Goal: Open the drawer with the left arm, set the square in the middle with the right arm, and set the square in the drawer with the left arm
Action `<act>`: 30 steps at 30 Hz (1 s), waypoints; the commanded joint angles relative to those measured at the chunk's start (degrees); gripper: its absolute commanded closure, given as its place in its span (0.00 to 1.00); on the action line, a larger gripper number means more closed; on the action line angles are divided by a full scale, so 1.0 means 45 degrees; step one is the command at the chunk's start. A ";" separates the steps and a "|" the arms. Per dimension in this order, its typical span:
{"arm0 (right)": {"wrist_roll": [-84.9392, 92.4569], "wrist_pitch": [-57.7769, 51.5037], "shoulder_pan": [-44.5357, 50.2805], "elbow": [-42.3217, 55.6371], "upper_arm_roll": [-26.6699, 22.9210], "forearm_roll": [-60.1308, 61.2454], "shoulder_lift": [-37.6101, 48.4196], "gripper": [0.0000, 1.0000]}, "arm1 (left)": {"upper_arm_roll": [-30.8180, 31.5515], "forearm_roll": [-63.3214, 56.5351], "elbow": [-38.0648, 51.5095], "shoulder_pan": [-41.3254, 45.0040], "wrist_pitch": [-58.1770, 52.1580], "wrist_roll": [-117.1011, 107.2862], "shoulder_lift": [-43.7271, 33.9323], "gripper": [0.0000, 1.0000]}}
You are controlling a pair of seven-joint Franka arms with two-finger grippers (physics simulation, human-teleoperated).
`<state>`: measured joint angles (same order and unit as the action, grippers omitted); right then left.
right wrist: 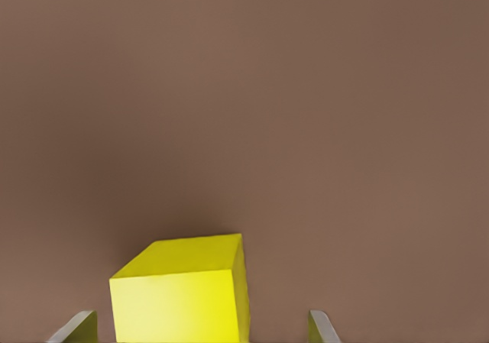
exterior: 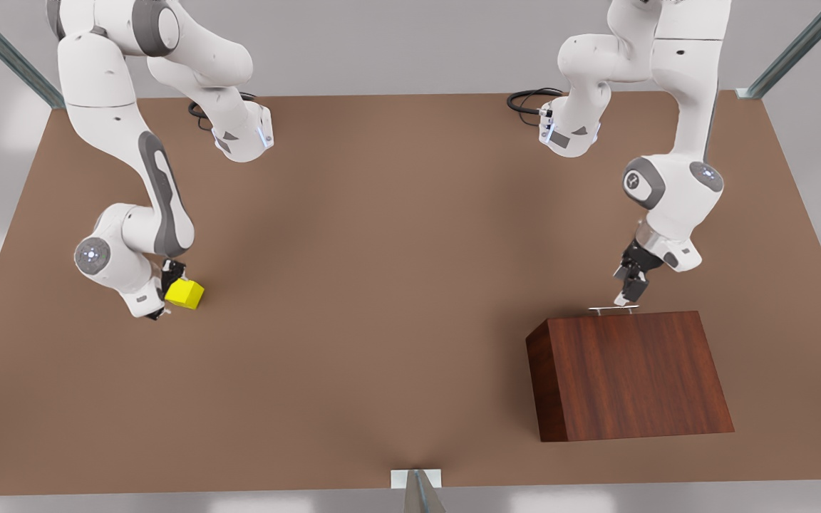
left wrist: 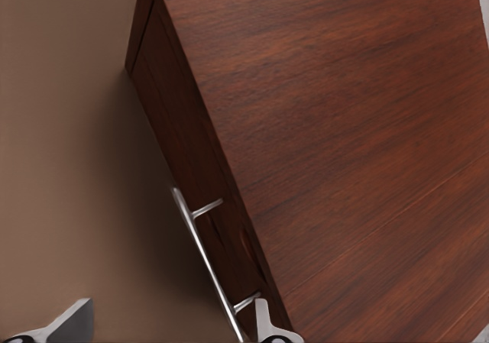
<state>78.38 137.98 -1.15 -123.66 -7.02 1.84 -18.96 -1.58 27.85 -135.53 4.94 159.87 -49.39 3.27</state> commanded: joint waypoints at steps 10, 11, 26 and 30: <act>0.0336 0.1038 -0.0038 -0.0605 -0.0002 -0.0019 -0.0337 0.00 | -0.0020 0.2736 0.0001 -0.0042 0.0215 -0.0020 0.0464 0.00; 0.0414 0.1116 -0.0038 -0.0625 -0.0002 0.0000 -0.0415 0.00 | -0.0020 0.2756 0.0001 -0.0042 0.0215 -0.0039 0.0542 0.00; 0.1039 0.2288 -0.0214 -0.1484 -0.0002 0.0000 -0.0688 0.34 | -0.0020 0.2775 -0.0194 -0.0042 0.0566 -0.0020 0.1089 0.00; 0.0922 0.2269 -0.0233 -0.1504 -0.0002 0.0000 -0.0669 0.43 | -0.0020 0.2775 -0.0663 -0.0042 0.0547 -0.0020 0.0699 0.00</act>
<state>82.52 148.19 -2.20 -130.43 -7.03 1.83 -21.89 -1.67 40.40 -138.93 4.73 162.18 -49.48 5.83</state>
